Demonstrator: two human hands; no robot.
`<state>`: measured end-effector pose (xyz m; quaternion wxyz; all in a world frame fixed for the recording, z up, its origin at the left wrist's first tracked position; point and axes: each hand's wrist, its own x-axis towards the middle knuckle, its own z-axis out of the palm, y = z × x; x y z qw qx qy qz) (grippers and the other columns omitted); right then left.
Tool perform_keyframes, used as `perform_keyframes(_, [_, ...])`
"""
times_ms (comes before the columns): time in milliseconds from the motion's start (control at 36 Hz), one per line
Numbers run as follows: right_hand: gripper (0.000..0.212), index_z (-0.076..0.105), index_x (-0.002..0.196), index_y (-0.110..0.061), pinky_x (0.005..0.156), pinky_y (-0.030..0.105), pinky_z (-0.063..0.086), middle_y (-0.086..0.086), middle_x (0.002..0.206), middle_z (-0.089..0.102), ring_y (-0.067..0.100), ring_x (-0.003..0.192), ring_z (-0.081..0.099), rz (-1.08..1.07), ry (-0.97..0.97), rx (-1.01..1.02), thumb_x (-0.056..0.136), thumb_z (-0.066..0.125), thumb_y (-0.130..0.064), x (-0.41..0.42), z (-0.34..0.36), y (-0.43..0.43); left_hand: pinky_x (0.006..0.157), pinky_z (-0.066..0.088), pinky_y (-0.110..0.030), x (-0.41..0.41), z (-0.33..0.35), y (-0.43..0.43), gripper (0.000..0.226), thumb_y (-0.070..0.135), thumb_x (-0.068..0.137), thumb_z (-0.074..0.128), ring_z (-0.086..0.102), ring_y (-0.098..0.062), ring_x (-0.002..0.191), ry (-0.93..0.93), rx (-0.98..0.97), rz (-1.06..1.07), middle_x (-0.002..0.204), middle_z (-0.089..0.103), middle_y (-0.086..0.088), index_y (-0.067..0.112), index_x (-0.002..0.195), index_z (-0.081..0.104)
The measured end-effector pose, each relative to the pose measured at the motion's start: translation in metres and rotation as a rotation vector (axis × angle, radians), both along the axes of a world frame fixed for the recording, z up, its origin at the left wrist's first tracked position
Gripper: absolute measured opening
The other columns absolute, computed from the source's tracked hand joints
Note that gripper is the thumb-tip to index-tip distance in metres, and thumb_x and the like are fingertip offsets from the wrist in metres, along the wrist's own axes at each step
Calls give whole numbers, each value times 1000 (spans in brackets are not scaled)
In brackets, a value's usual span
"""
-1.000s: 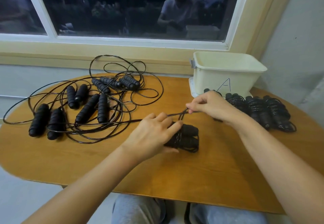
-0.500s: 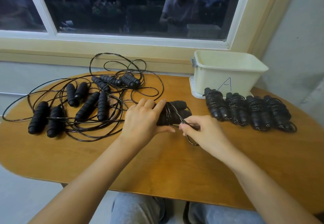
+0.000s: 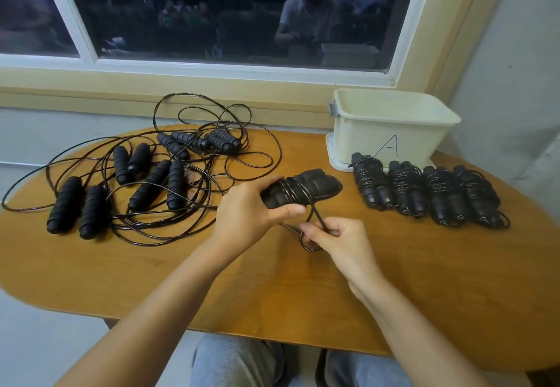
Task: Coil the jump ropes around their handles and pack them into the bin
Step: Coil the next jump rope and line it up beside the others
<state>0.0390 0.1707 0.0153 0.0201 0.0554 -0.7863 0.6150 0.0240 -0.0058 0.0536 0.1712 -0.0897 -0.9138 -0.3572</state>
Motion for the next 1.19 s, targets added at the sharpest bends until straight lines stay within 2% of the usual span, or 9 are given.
perform_keyframes(167, [14, 72, 73, -28, 72, 35, 55, -10, 74, 74, 8, 74, 69, -86, 71, -10, 86, 74, -26, -3, -13, -5, 80, 51, -14, -1, 3, 3, 71, 59, 68, 71, 65, -4, 98, -145, 140, -104, 104, 68, 13, 22, 128, 63])
perform_keyframes(333, [43, 70, 84, -14, 50, 26, 54, -9, 66, 67, 0, 58, 61, -122, 725, 437, 98, 49, -49, -9, -43, 0, 63, 49, -14, -4, -6, -2, 40, 49, 79, 70, 64, 2, 70, -282, 389, -91, 87, 74, 6, 24, 110, 71])
perform_keyframes(444, [53, 70, 89, -8, 52, 26, 50, -2, 77, 70, 13, 66, 66, -194, 870, 616, 106, 34, -44, -15, -53, 7, 68, 51, -15, -7, -14, -10, 15, 36, 83, 74, 64, 4, 77, -259, 376, -66, 84, 71, 17, 37, 96, 67])
perform_keyframes(556, [44, 68, 82, -11, 61, 22, 35, -3, 75, 65, 15, 67, 57, -215, 861, 693, 104, 38, -35, -17, -56, 15, 75, 54, -26, -7, -16, -14, 42, 56, 65, 73, 65, -2, 80, -195, 280, -50, 92, 68, 20, 47, 103, 57])
perform_keyframes(694, [50, 67, 80, -10, 54, 24, 43, -2, 73, 62, 13, 66, 55, -135, 909, 656, 107, 35, -37, -10, -62, 23, 89, 54, -26, -10, -24, -16, 91, 80, 55, 71, 65, -9, 104, -56, 201, 68, 113, 71, 8, 29, 130, 60])
perform_keyframes(917, [54, 72, 79, -10, 62, 29, 59, -3, 71, 67, 13, 66, 66, -154, 979, 744, 106, 38, -42, -4, -67, 41, 74, 38, -8, -12, -28, -15, 91, 80, 56, 72, 62, -7, 102, 1, 180, 110, 107, 66, 15, 31, 131, 56])
perform_keyframes(972, [57, 71, 77, -11, 74, 32, 59, -4, 68, 68, 13, 64, 68, -157, 981, 771, 106, 34, -44, -3, -66, 43, 73, 41, -16, -13, -30, -15, 90, 74, 61, 68, 62, -12, 105, 1, 141, 104, 110, 66, 10, 31, 137, 49])
perform_keyframes(1083, [49, 69, 77, -15, 62, 34, 61, -7, 61, 62, 14, 58, 63, -84, 948, 884, 104, 36, -41, -5, -72, 45, 83, 48, -43, -21, -38, -21, 96, 92, 69, 34, 60, -24, 104, 36, -246, 82, 115, 64, -2, 43, 150, 21])
perform_keyframes(1194, [30, 74, 88, -19, 58, 24, 54, -8, 68, 61, 10, 65, 57, 77, 982, 1035, 94, 47, -29, -1, -75, 49, 97, 34, -52, -20, -50, -22, 96, 91, 74, 6, 57, -28, 106, 35, -566, 111, 109, 64, -3, 36, 147, 36])
